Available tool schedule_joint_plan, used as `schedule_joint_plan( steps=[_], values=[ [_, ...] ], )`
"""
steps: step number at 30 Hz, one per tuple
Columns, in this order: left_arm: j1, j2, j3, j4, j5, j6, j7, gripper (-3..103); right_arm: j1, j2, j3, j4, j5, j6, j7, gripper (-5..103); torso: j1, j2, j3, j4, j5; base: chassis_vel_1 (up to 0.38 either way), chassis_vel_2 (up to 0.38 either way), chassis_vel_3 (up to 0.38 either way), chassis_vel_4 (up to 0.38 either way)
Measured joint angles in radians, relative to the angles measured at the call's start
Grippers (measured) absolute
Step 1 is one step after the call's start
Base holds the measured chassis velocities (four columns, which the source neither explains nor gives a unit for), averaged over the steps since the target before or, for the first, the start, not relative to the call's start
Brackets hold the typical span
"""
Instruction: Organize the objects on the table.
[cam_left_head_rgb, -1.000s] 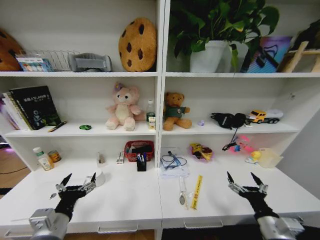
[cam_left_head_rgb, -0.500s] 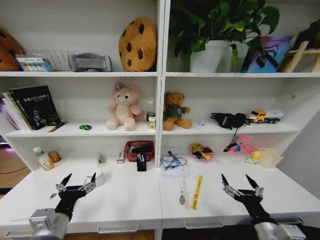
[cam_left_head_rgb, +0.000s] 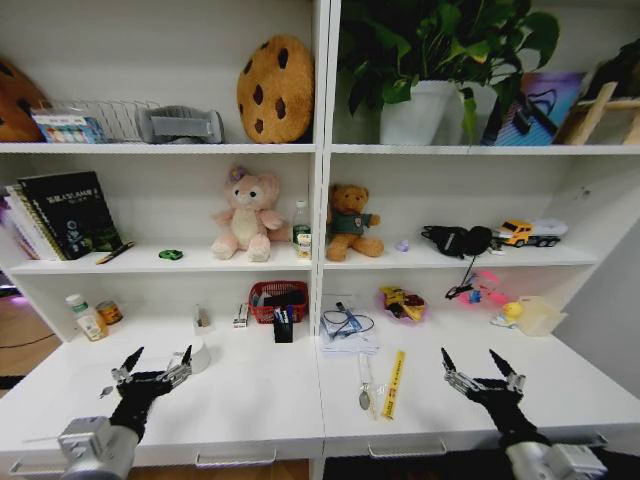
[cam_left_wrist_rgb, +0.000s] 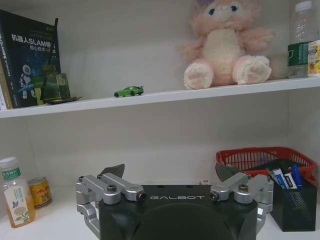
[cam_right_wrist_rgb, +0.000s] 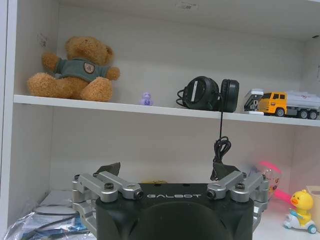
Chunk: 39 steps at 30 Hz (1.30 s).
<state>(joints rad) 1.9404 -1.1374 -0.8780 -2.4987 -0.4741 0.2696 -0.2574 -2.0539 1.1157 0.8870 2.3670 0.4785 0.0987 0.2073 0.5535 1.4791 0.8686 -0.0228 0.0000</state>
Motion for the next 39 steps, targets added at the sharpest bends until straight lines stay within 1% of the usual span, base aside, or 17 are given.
schedule_joint_plan(
  steps=[11,13,17,19,21,22,25,29,30,32,33,34,35,36,37,38,39],
  values=[
    [0.0,0.0,0.0,0.0,0.0,0.0,0.0,100,0.001,0.0,0.0,-0.002,0.001,0.0,0.0,100,0.0,0.0,0.0,0.0,0.0002,0.08,0.084,-0.086,-0.082],
    [0.0,0.0,0.0,0.0,0.0,0.0,0.0,100,0.001,0.0,-0.001,-0.002,0.001,0.0,0.0,100,0.0,0.0,0.0,-0.0001,-0.0004,0.174,0.201,-0.177,-0.183],
    [0.0,0.0,0.0,0.0,0.0,0.0,0.0,100,0.001,0.0,-0.001,-0.003,0.001,0.0,0.0,100,0.0,0.0,0.0,-0.0001,0.0003,0.231,0.24,-0.199,-0.233],
    [0.0,0.0,0.0,0.0,0.0,0.0,0.0,100,0.001,0.0,-0.001,-0.002,0.001,0.0,-0.001,100,0.0,0.0,0.0,0.0001,-0.0008,0.257,0.239,-0.218,-0.254],
    [0.0,0.0,0.0,0.0,0.0,0.0,0.0,100,0.001,0.0,-0.001,-0.003,0.001,0.0,-0.001,100,0.0,0.0,0.0,-0.0003,0.0003,0.254,0.26,-0.272,-0.256],
    [0.0,0.0,0.0,0.0,0.0,0.0,0.0,100,0.001,0.0,-0.001,-0.003,0.001,0.0,-0.001,100,0.0,0.0,0.0,0.0002,0.0004,0.312,0.278,-0.267,-0.297],
    [0.0,0.0,0.0,0.0,0.0,0.0,0.0,100,0.001,0.0,-0.001,-0.003,0.001,0.0,-0.001,100,0.0,0.0,0.0,0.0001,-0.0006,0.309,0.32,-0.317,-0.304],
    [0.0,0.0,0.0,0.0,0.0,0.0,0.0,100,0.001,0.0,-0.001,-0.003,0.001,0.001,-0.001,100,0.0,0.0,0.0,0.0002,0.0008,0.36,0.339,-0.345,-0.332],
    [0.0,0.0,0.0,0.0,0.0,0.0,0.0,100,0.001,0.0,-0.001,-0.003,0.001,0.001,-0.001,100,0.0,0.0,0.0,-0.0001,-0.0009,0.375,0.36,-0.333,-0.354],
    [0.0,0.0,0.0,0.0,0.0,0.0,0.0,100,0.001,0.0,-0.001,-0.003,0.001,0.001,-0.001,100,0.0,0.0,0.0,0.0001,-0.0016,0.375,0.389,-0.372,-0.354],
    [0.0,0.0,0.0,0.0,0.0,0.0,0.0,100,0.001,0.0,-0.001,-0.003,0.001,0.001,-0.001,100,0.0,0.0,0.0,-0.0002,-0.0013,0.38,0.389,-0.372,-0.369],
    [0.0,0.0,0.0,0.0,0.0,0.0,0.0,100,0.001,-0.001,-0.001,-0.003,0.001,0.001,-0.001,100,0.0,0.0,0.0,0.0003,0.0019,0.354,0.401,-0.398,-0.369],
    [0.0,0.0,0.0,0.0,0.0,0.0,0.0,100,0.001,-0.001,-0.001,-0.003,0.001,0.001,-0.001,100,0.0,0.0,0.0,0.0003,0.0019,0.354,0.401,-0.398,-0.369],
    [0.0,0.0,0.0,0.0,0.0,0.0,0.0,100,0.001,0.0,-0.001,-0.003,0.001,0.001,-0.001,100,0.0,0.0,0.0,-0.0002,-0.0002,0.354,0.373,-0.346,-0.337],
    [0.0,0.0,0.0,0.0,0.0,0.0,0.0,100,0.001,0.0,-0.001,-0.003,0.001,0.001,-0.002,100,0.0,0.0,0.0,0.0002,-0.0025,0.329,0.373,-0.354,-0.356],
    [0.0,0.0,0.0,0.0,0.0,0.0,0.0,100,0.001,0.0,-0.001,-0.003,0.001,0.001,-0.002,100,0.0,0.0,0.0,0.0002,-0.0025,0.329,0.373,-0.354,-0.356],
    [0.0,0.0,0.0,0.0,0.0,0.0,0.0,100,0.001,0.0,-0.001,-0.003,0.001,0.001,-0.002,100,0.0,0.0,0.0,-0.0001,0.0013,0.377,0.369,-0.354,-0.352]
  ],
)
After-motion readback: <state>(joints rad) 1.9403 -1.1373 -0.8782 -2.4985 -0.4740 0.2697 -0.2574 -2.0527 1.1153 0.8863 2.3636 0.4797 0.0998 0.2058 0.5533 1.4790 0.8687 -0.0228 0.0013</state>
